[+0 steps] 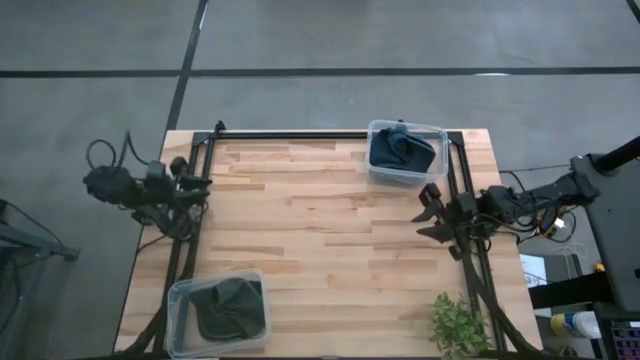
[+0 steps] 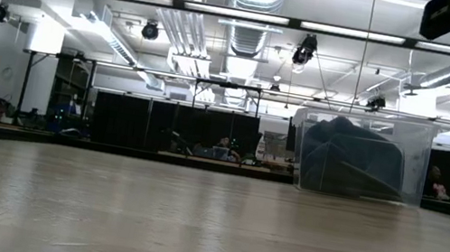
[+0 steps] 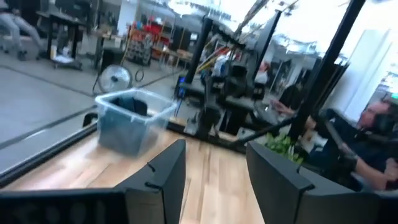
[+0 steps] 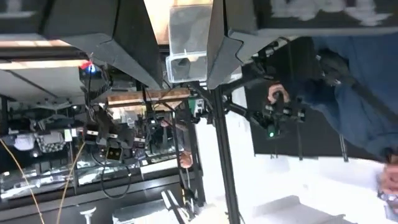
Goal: Pick & Place hat
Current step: Return to Home Position
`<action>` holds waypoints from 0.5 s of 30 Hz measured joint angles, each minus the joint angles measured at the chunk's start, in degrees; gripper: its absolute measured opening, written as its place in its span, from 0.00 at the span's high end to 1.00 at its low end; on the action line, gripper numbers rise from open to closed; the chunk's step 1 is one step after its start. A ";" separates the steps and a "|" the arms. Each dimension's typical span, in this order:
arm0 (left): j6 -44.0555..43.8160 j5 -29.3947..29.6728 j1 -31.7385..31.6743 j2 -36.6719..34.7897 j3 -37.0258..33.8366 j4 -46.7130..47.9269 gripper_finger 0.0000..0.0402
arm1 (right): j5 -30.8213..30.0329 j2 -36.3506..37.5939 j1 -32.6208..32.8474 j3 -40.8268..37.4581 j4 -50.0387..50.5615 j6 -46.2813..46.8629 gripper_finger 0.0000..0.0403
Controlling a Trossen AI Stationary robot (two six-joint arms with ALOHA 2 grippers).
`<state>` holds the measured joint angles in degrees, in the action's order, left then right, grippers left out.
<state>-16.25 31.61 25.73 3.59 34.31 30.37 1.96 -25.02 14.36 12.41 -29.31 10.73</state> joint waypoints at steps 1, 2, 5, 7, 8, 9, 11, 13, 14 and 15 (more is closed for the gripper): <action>-0.54 0.02 -0.02 -0.08 0.41 1.45 0.60 | 0.08 1.06 0.01 -0.25 0.73 0.36 0.71; -1.86 -0.08 0.00 -0.08 0.29 2.92 0.60 | 0.02 1.88 -0.01 -0.65 1.30 0.88 0.71; -6.02 -0.22 0.00 -0.06 -2.48 4.68 0.60 | -0.92 2.49 0.00 -2.28 1.41 0.92 0.71; -6.75 -0.24 0.00 -0.06 -5.34 3.87 0.60 | -2.94 2.23 -0.01 -3.36 1.17 1.28 0.71; -6.84 -0.20 0.00 -0.06 -6.80 2.83 0.60 | -3.93 2.05 -0.02 -3.83 0.61 1.66 0.71; -6.78 -0.17 0.00 -0.08 -8.10 1.45 0.60 | -4.70 1.84 -0.01 -4.25 -0.17 2.13 0.71; -6.52 0.56 0.00 -0.47 -10.53 -1.43 0.60 | -5.14 1.78 0.01 -5.02 -0.94 2.61 0.71; -6.09 1.27 0.00 -1.03 -13.27 -4.73 0.60 | -5.19 1.74 -0.01 -5.65 -1.65 2.57 0.71; -5.16 1.50 -0.02 -1.42 -14.85 -6.90 0.60 | -5.17 1.76 -0.01 -5.91 -1.86 2.51 0.71; -3.76 1.48 -0.04 -1.88 -16.31 -9.16 0.60 | -5.16 1.75 -0.01 -6.18 -1.94 2.32 0.71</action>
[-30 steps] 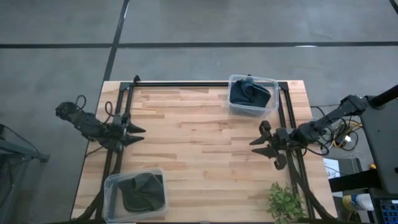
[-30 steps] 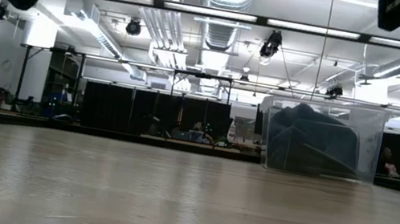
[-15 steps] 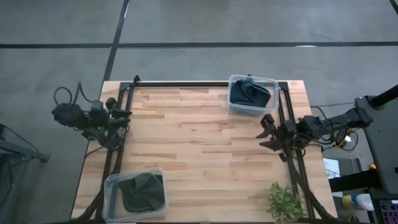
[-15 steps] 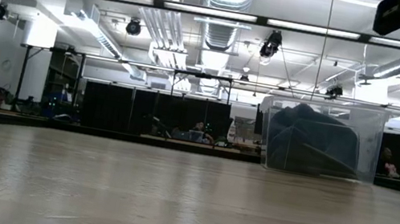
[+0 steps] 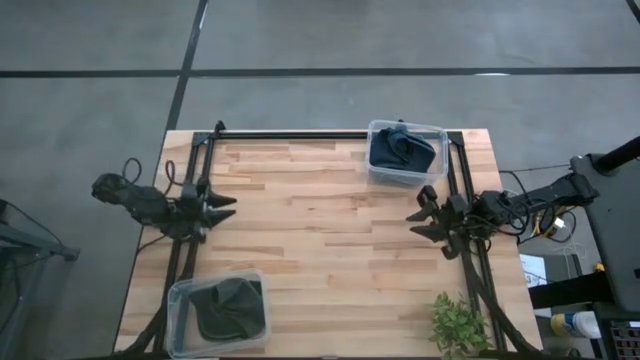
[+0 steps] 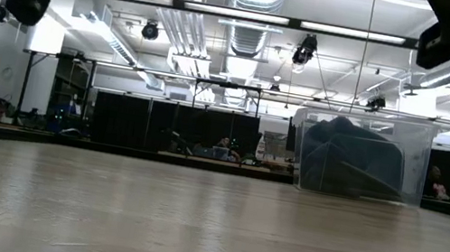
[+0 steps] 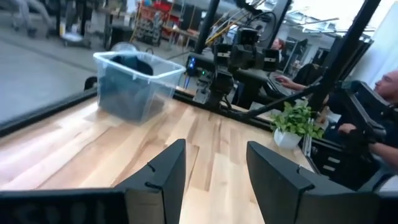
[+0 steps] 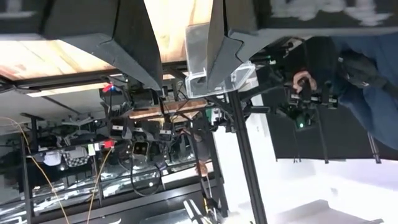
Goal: Pick & Place hat
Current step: Return to Home Position
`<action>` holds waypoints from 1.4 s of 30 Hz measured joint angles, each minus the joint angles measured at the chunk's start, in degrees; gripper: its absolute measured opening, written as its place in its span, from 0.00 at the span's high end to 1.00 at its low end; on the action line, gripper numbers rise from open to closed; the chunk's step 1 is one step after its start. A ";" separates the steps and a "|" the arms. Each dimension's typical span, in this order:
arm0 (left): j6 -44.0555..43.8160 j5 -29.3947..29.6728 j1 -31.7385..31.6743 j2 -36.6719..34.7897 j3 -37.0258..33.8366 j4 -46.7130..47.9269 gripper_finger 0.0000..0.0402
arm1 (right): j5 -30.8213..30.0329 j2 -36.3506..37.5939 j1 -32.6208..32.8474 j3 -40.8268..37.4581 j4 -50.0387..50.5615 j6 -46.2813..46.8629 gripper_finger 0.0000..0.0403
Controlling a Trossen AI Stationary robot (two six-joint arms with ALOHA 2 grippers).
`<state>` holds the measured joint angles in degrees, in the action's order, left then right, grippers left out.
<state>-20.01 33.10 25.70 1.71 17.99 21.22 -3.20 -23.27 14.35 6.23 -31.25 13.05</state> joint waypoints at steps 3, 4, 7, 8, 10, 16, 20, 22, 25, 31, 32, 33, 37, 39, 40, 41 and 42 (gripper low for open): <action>2.85 0.73 -0.28 -1.60 -3.84 -6.19 0.60 | 0.02 0.02 0.00 -0.39 -0.79 -0.16 0.71; 3.37 0.92 -0.48 -1.52 -4.94 -7.74 0.60 | 0.08 0.02 0.00 -0.49 -0.82 -0.15 0.71; 3.60 0.44 -0.92 -1.54 -6.43 -8.29 0.60 | 0.64 0.08 0.02 -0.49 -0.89 0.08 0.71; 3.63 0.41 -1.08 -1.54 -6.72 -8.36 0.60 | 0.76 0.34 0.02 -0.44 -0.82 0.25 0.71; 4.29 0.38 -1.55 -1.54 -6.80 -8.14 0.60 | 1.66 0.96 0.02 -0.22 -0.69 0.13 0.71; 7.73 0.01 -4.29 -1.54 -4.69 -7.02 0.60 | 1.77 3.60 0.02 0.03 1.57 -0.49 0.71; 6.29 -1.59 -4.99 -1.54 -4.70 -3.88 0.60 | 1.68 3.64 0.02 -0.01 1.96 -2.06 0.71; 5.24 -2.00 -4.99 -1.54 -5.46 -2.94 0.60 | 1.64 3.06 0.02 -0.01 1.99 -2.57 0.71; 4.48 -2.11 -5.01 -1.57 -7.13 -2.17 0.60 | 1.50 2.33 0.02 -0.03 2.13 -1.93 0.71; 3.85 -2.08 -5.01 -1.59 -7.86 -2.10 0.60 | 1.52 1.94 0.02 -0.03 3.50 2.58 0.71; 3.95 -2.07 -5.00 -1.59 -7.70 -2.12 0.60 | 1.52 2.45 0.02 -0.03 4.87 3.98 0.71; 4.15 -2.06 -5.01 -1.59 -7.51 -2.07 0.60 | 1.53 3.06 0.02 -0.03 6.54 5.44 0.71; 4.72 -2.04 -5.11 -1.59 -6.70 -1.49 0.60 | 1.55 5.43 0.02 -0.03 11.66 7.32 0.71; 4.77 -2.00 -5.28 -1.59 -6.43 -0.87 0.60 | 1.66 6.54 0.02 -0.03 12.14 5.60 0.71; 4.76 -1.98 -5.42 -1.59 -6.40 -0.61 0.60 | 1.76 7.10 0.02 -0.03 12.32 5.18 0.71; 4.69 -1.98 -5.54 -1.59 -6.40 -0.42 0.60 | 1.82 7.58 0.00 -0.03 12.79 5.12 0.71; 4.33 -1.98 -5.69 -1.59 -6.45 -0.43 0.60 | 2.09 8.01 0.02 -0.03 13.62 5.39 0.71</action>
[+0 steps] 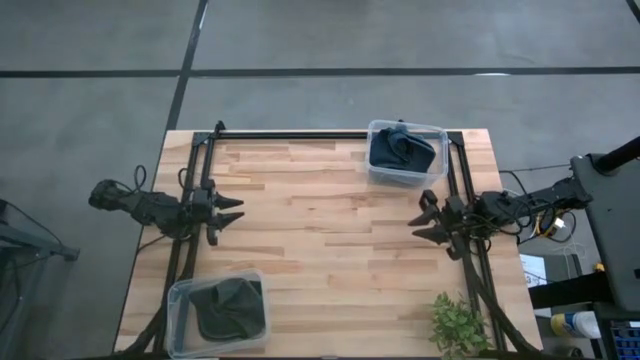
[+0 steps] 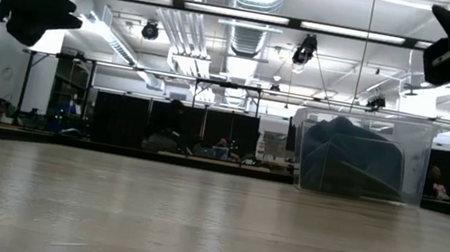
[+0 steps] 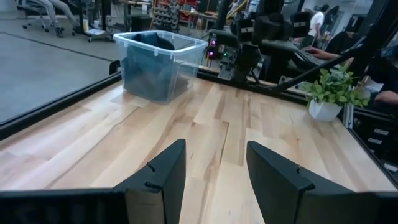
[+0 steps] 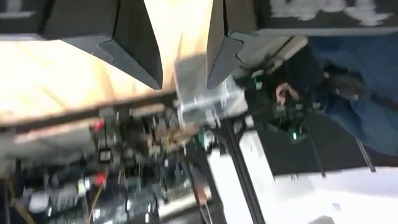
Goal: Pick & Place hat
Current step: Return to Home Position
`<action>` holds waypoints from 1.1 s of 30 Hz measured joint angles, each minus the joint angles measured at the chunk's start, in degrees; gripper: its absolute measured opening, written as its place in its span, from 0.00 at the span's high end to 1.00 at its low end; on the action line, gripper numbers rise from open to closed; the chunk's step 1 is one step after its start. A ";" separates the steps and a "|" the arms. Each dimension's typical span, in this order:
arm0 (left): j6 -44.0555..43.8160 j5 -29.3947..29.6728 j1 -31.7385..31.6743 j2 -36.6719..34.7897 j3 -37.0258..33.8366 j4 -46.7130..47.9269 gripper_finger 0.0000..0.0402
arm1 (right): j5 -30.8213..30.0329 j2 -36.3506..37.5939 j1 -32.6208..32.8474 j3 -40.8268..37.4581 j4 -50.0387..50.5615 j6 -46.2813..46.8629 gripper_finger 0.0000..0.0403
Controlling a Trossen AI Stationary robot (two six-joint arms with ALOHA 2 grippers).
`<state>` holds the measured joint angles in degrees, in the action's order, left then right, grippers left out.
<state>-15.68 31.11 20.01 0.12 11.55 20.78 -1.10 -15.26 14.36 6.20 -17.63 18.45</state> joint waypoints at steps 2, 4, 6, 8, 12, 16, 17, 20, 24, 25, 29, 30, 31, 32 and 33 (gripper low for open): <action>-0.95 0.02 -0.09 0.00 -0.23 0.23 0.60 | 0.70 0.82 -0.01 0.00 3.10 1.59 0.71; -1.13 0.03 -0.09 0.00 -0.32 1.37 0.60 | 1.06 1.50 -0.02 0.00 6.01 3.18 0.71; -1.16 0.04 -0.18 0.00 -0.35 1.24 0.60 | 1.11 2.23 -0.02 0.00 7.91 3.92 0.71; -1.19 0.28 -0.31 0.00 -0.35 1.22 0.60 | 1.12 2.72 -0.02 0.00 8.44 3.65 0.71; -2.20 0.52 -0.43 0.00 -0.35 0.98 0.60 | 1.43 4.31 -0.02 0.00 8.48 0.32 0.71; -3.03 0.52 -0.43 0.00 -0.36 0.02 0.60 | 1.57 5.59 -0.02 0.00 9.21 -2.15 0.71; -3.37 0.61 -0.43 0.00 -0.37 -0.33 0.60 | 1.57 5.82 -0.02 0.00 9.35 -2.29 0.71; -3.46 2.34 -0.43 0.00 -0.38 -0.83 0.60 | 1.56 5.79 -0.02 0.00 9.40 -2.28 0.71; -3.46 4.98 -0.43 0.00 -0.50 -0.81 0.60 | 1.55 5.74 -0.02 0.00 9.86 -2.17 0.71; -3.46 5.03 -0.43 0.00 -0.50 -0.80 0.60 | 1.55 5.72 -0.02 0.00 10.06 -2.17 0.71; -3.56 4.87 -0.43 0.00 -0.50 -0.77 0.60 | 1.53 5.72 -0.02 0.00 10.18 -2.11 0.71; -3.99 4.83 -0.43 0.00 -0.50 -0.77 0.60 | 1.53 5.72 -0.02 0.00 10.16 -2.15 0.71; -4.19 4.83 -0.43 0.00 -0.52 -0.77 0.60 | 1.53 5.72 -0.02 0.00 10.18 -2.13 0.71; -4.37 4.81 -0.43 0.00 -0.51 -0.76 0.60 | 1.51 5.72 -0.02 0.00 10.18 -2.11 0.71; -4.40 4.81 -0.43 0.00 -0.52 -0.76 0.60 | 1.51 5.72 -0.02 0.00 10.18 -2.05 0.71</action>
